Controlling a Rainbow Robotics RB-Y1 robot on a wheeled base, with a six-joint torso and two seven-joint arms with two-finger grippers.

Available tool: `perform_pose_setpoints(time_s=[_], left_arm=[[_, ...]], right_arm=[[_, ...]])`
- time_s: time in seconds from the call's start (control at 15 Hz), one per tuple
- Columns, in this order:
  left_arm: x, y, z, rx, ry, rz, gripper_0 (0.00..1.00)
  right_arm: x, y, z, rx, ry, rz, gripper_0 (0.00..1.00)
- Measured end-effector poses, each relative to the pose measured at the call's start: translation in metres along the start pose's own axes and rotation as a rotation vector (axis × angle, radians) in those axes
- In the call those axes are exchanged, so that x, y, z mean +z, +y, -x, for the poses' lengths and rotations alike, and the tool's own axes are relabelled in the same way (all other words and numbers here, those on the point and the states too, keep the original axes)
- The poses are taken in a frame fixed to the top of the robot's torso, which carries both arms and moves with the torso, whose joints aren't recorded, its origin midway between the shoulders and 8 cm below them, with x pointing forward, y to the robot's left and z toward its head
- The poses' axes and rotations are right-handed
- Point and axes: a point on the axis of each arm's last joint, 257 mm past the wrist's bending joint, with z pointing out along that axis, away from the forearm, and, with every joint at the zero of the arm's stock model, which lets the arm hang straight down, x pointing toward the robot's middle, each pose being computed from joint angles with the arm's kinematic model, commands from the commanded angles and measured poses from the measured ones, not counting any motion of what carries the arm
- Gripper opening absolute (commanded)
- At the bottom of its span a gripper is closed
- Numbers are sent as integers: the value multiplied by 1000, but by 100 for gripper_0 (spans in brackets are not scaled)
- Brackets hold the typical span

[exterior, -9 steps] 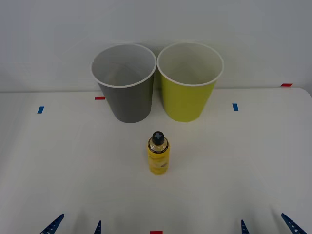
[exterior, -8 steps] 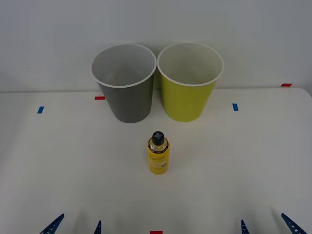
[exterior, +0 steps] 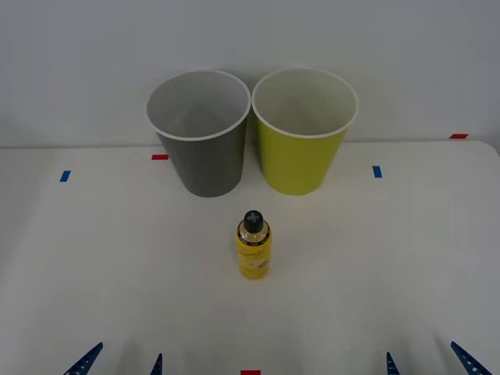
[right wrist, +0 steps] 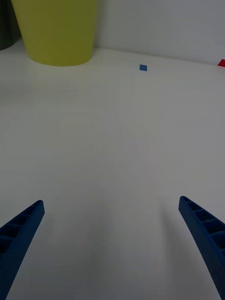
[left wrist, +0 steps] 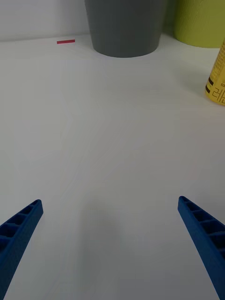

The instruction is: Put cans in the gray bin and PET bottles in the light green bin.

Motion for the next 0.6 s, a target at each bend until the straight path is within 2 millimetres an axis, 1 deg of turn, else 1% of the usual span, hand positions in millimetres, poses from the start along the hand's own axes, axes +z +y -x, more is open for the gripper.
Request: perform_pose_setpoints(time_s=[0.6], left_arm=[[0,0,0,0,0,0,100]], right_arm=[[0,0,0,0,0,0,100]])
